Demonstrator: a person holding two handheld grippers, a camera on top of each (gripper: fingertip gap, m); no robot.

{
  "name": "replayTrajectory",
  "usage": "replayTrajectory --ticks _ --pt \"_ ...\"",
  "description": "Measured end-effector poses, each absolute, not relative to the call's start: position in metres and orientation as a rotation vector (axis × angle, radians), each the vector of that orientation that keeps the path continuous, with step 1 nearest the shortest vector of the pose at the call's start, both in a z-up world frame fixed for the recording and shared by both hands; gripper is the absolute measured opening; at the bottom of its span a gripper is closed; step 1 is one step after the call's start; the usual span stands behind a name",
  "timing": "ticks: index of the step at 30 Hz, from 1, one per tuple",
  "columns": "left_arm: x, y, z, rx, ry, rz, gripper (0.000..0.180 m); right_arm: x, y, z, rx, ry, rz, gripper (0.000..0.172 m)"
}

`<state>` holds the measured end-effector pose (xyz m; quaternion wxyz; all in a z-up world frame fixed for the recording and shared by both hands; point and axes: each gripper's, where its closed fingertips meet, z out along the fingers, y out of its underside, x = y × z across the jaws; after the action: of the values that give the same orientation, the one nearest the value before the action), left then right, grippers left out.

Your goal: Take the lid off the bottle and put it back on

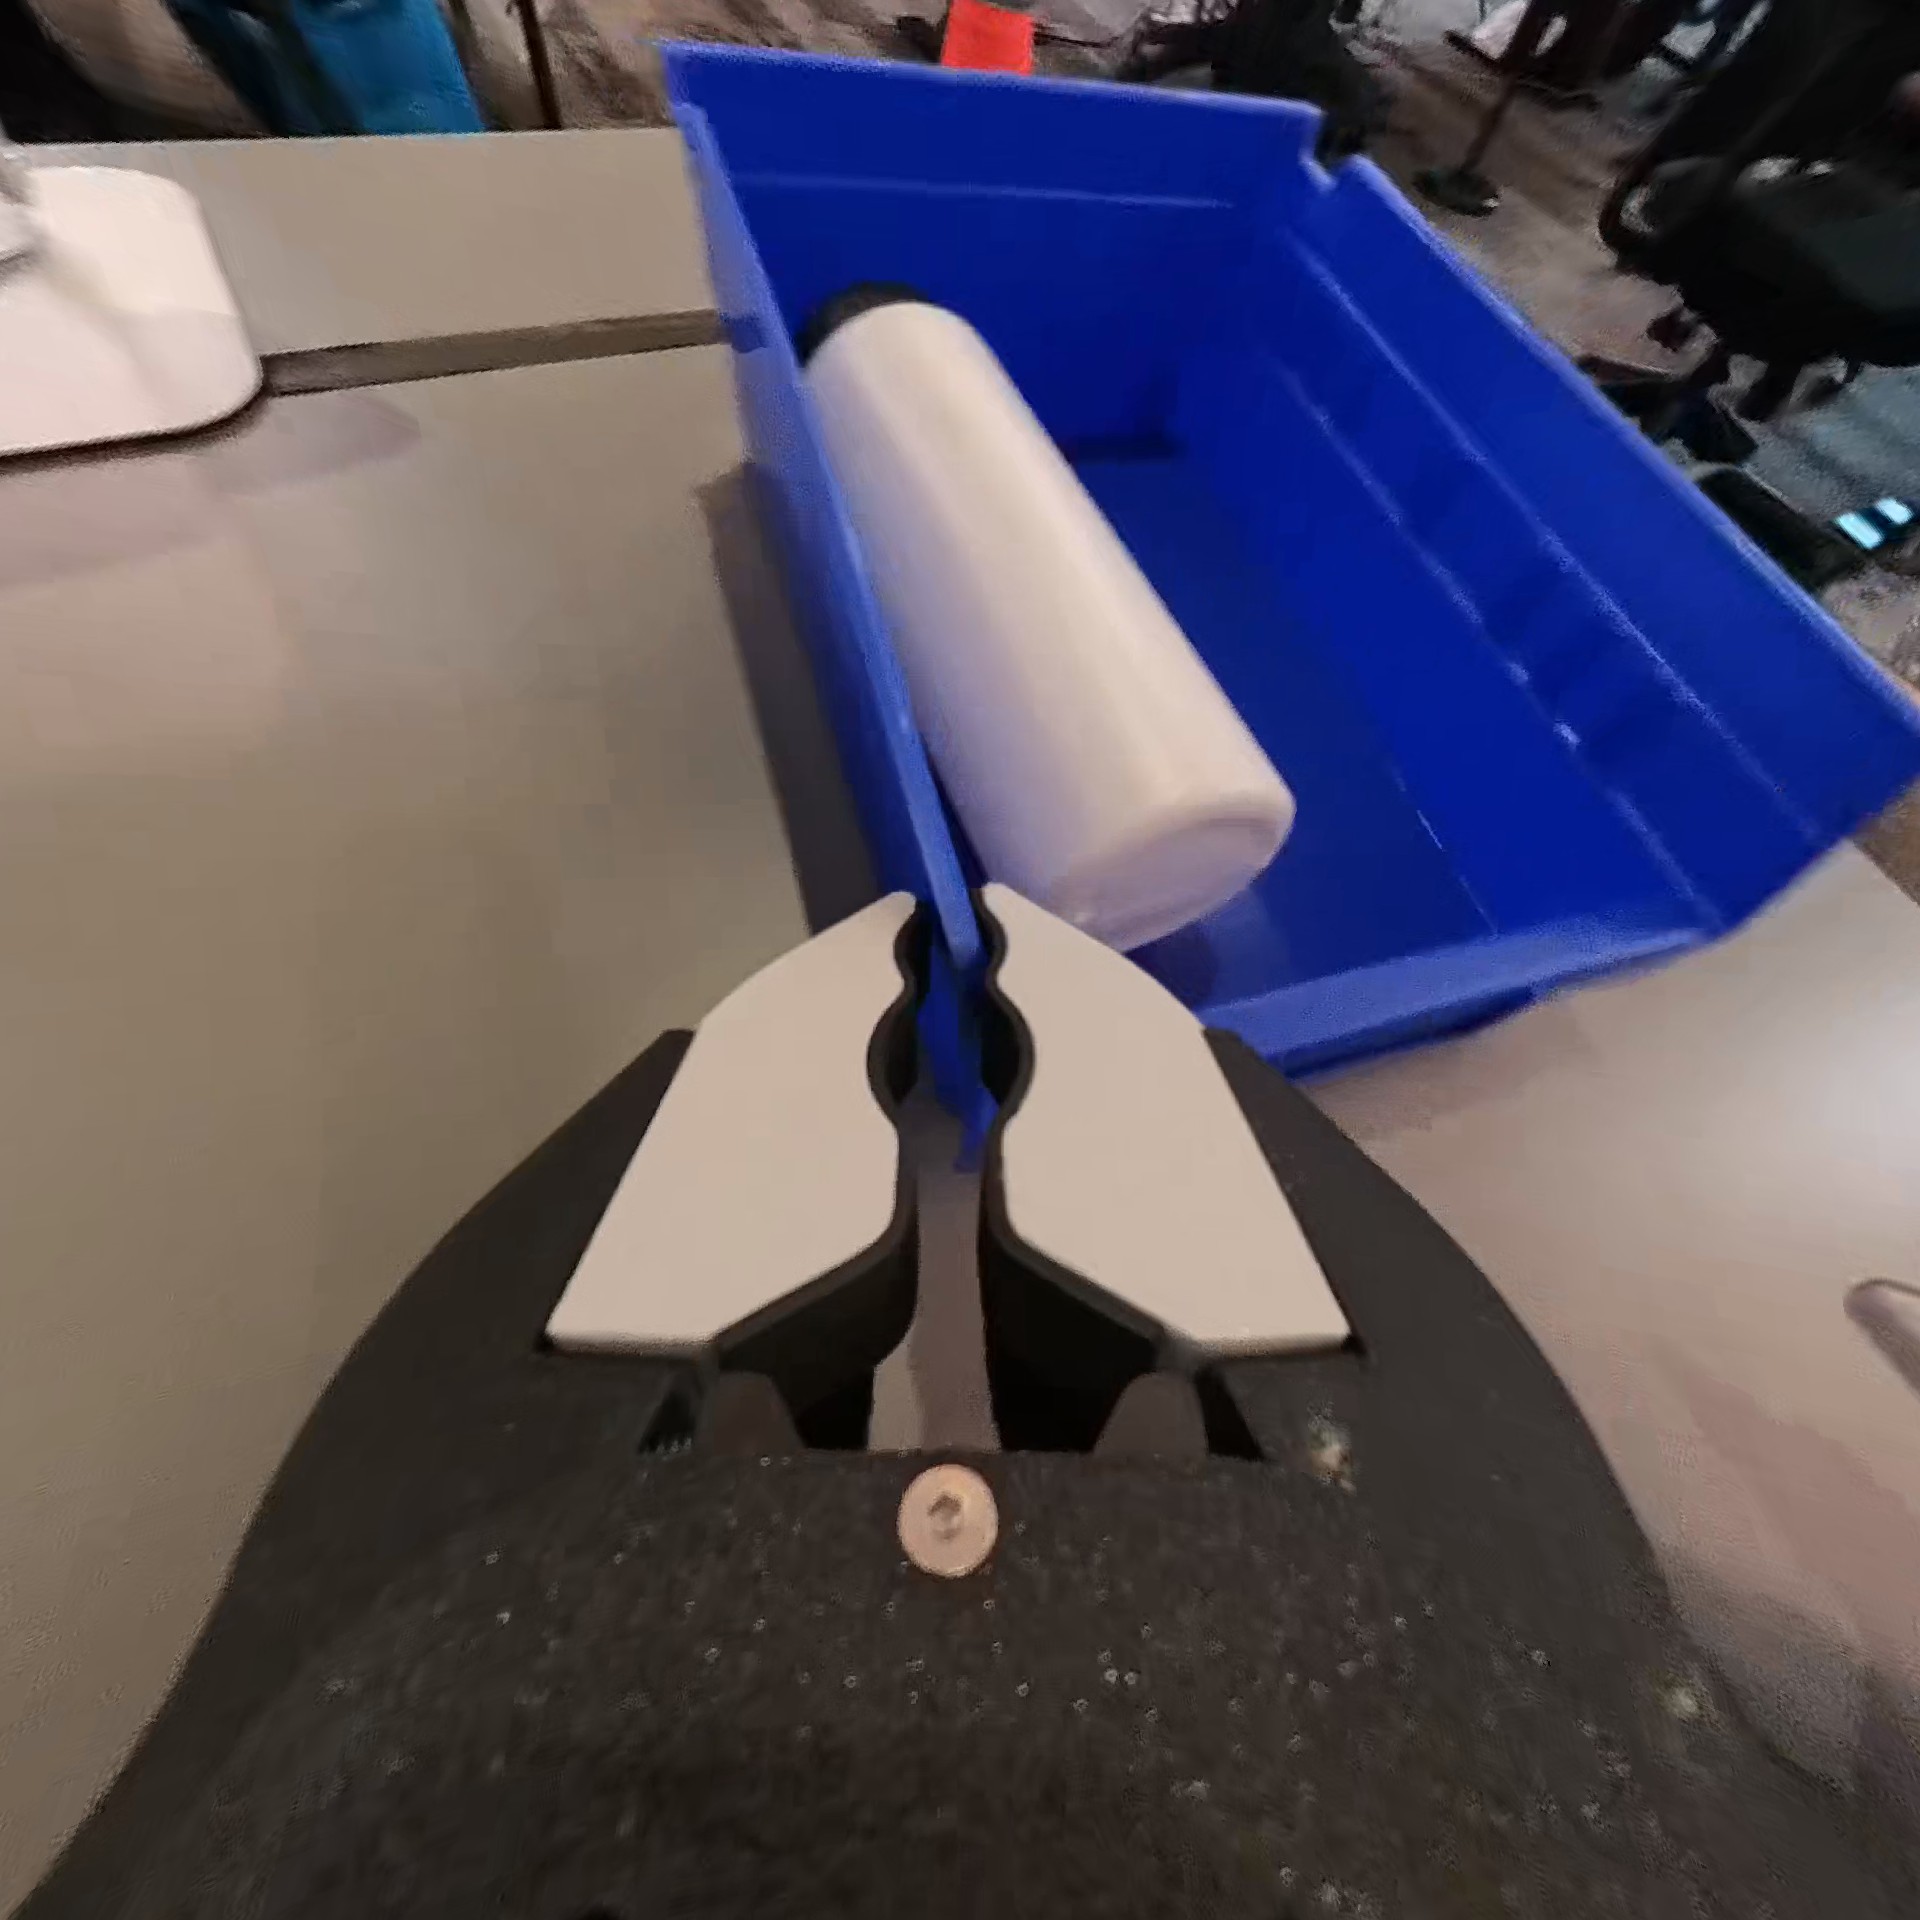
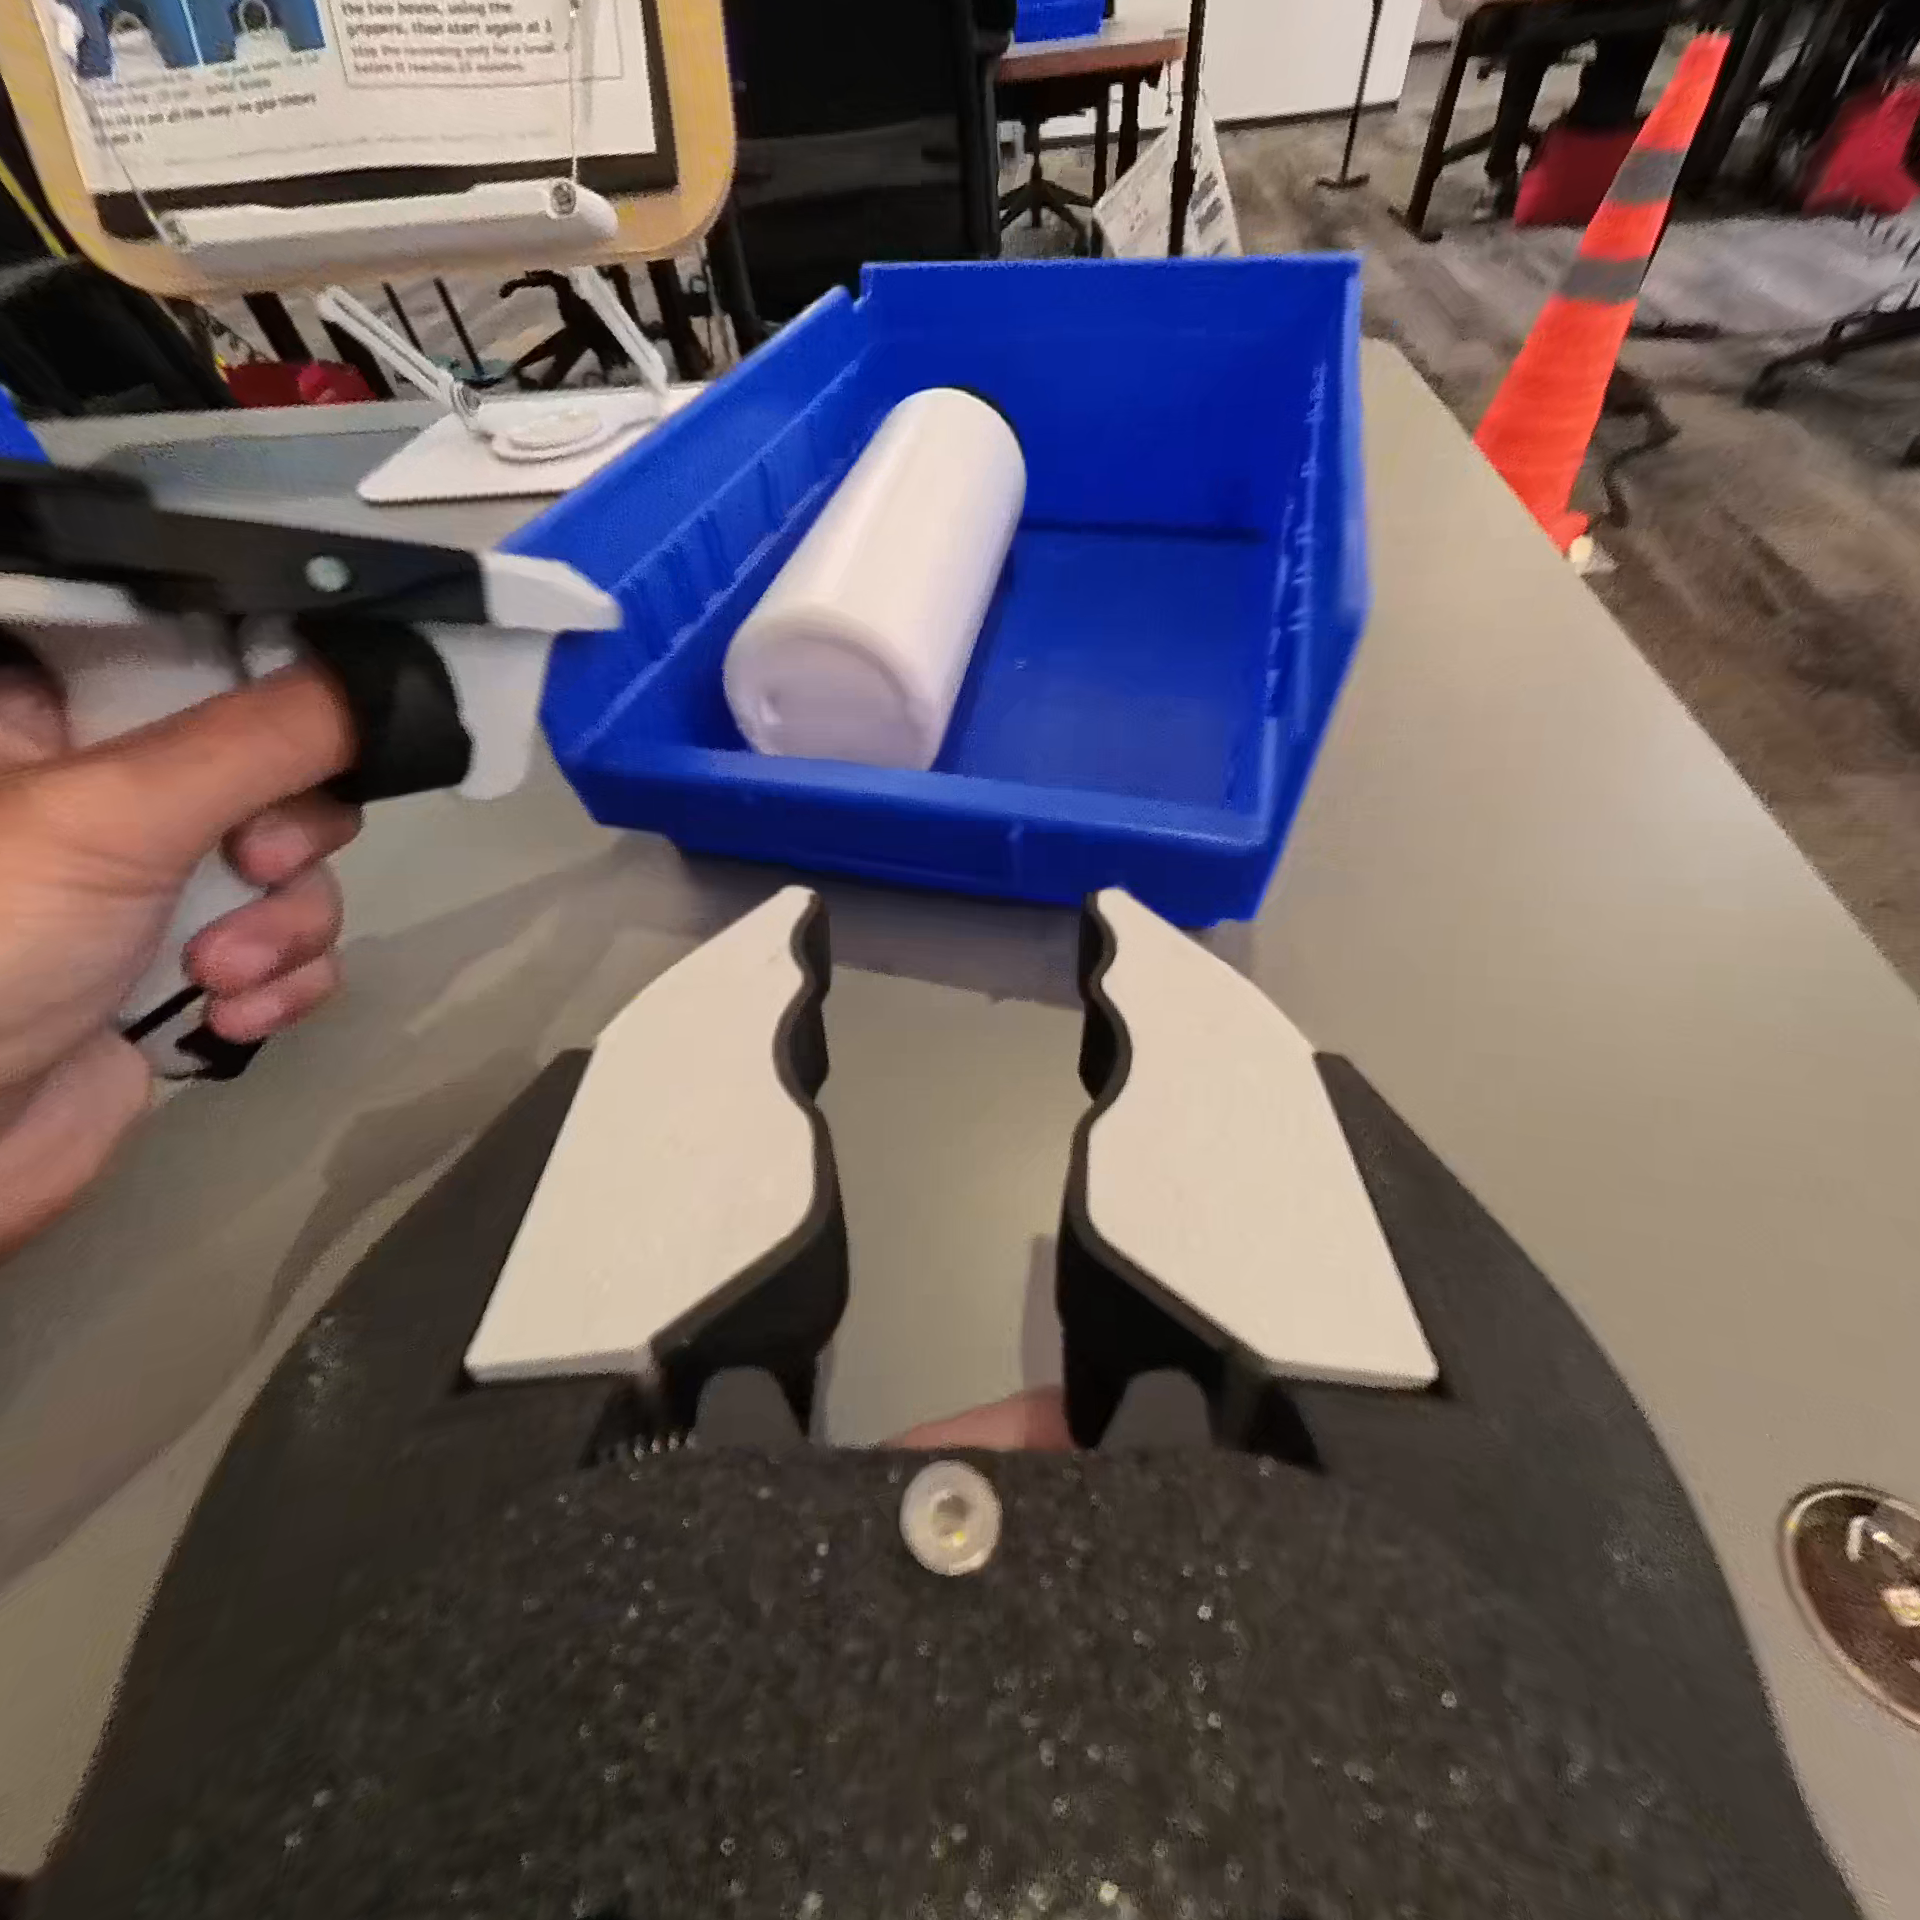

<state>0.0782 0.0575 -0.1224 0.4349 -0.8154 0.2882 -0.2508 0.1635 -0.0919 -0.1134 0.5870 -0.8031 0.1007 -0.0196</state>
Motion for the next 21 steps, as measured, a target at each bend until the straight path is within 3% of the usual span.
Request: replayTrajectory --ticks 3,7,9,13,21 --pt "0.051 0.055 -0.122 -2.028 0.659 -0.609 0.003 0.17 -0.092 -0.117 -1.861 0.357 -0.02 0.054" --pt "0.029 0.034 -0.122 -2.017 0.672 -0.616 0.003 0.177 -0.088 -0.125 -1.859 0.5 -0.074 0.051" --pt "0.022 0.022 -0.122 -2.004 0.683 -0.615 0.003 0.171 -0.082 -0.131 -1.881 0.502 -0.093 0.041" --pt "0.004 0.01 -0.122 -1.986 0.668 -0.59 0.003 0.176 -0.088 -0.127 -1.877 0.538 -0.25 0.003" --pt "-0.082 0.025 -0.102 -1.957 0.584 -0.483 0.004 0.106 -0.053 -0.114 -1.853 0.473 -0.141 0.003"
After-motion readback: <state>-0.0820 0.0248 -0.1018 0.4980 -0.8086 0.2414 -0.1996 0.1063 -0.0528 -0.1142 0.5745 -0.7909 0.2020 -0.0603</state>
